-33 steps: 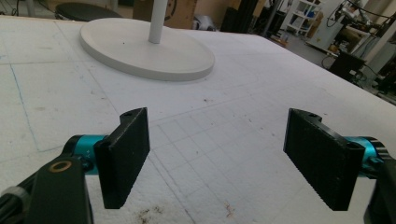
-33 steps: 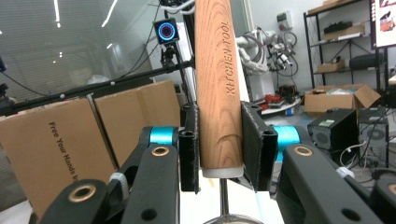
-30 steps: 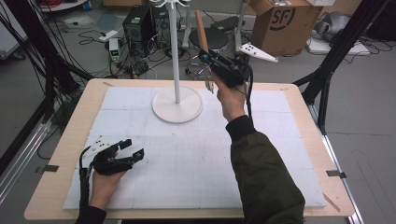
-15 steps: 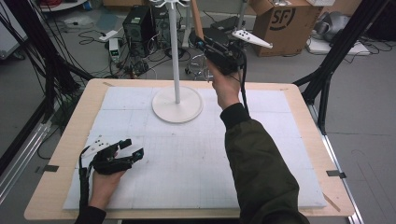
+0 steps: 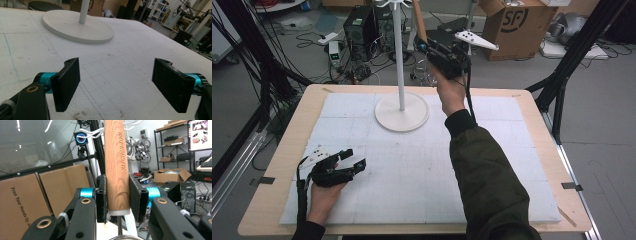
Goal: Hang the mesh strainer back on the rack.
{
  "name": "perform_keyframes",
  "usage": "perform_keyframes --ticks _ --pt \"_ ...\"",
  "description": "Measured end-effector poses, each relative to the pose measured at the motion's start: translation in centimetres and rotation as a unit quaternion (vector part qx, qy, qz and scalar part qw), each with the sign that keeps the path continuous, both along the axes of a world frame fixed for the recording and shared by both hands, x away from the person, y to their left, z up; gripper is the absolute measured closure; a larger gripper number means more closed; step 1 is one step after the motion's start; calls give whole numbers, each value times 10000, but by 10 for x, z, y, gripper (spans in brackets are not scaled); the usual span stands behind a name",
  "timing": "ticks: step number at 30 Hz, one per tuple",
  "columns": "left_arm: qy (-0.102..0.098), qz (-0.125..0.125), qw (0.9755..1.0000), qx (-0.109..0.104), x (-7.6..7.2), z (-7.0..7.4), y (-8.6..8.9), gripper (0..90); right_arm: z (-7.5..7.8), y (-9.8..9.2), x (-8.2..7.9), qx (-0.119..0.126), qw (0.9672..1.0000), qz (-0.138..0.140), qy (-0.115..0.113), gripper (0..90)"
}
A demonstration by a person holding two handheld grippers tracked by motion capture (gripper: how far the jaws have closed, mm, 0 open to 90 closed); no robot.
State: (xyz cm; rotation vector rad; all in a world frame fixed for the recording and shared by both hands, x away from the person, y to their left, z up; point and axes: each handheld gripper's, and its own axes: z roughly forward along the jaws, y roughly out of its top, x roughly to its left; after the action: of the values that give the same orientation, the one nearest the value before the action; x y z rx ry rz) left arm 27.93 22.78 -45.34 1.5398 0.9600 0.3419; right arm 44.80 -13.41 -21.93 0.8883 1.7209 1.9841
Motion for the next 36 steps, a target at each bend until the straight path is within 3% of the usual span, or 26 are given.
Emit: perform_keyframes --ticks 13,17,24,36 --pt "1 -10 10000 -22 0 0 0 232 0 8 -2 -137 9998 -120 -29 705" --pt "8 -26 10000 -12 0 0 1 232 0 5 0 -35 9997 -228 0 705" --pt "7 -18 10000 -37 0 0 0 232 9 -6 11 -18 9994 -328 120 705" --pt "11 -10 10000 -45 0 0 0 232 8 -8 28 -53 9992 -309 250 705"
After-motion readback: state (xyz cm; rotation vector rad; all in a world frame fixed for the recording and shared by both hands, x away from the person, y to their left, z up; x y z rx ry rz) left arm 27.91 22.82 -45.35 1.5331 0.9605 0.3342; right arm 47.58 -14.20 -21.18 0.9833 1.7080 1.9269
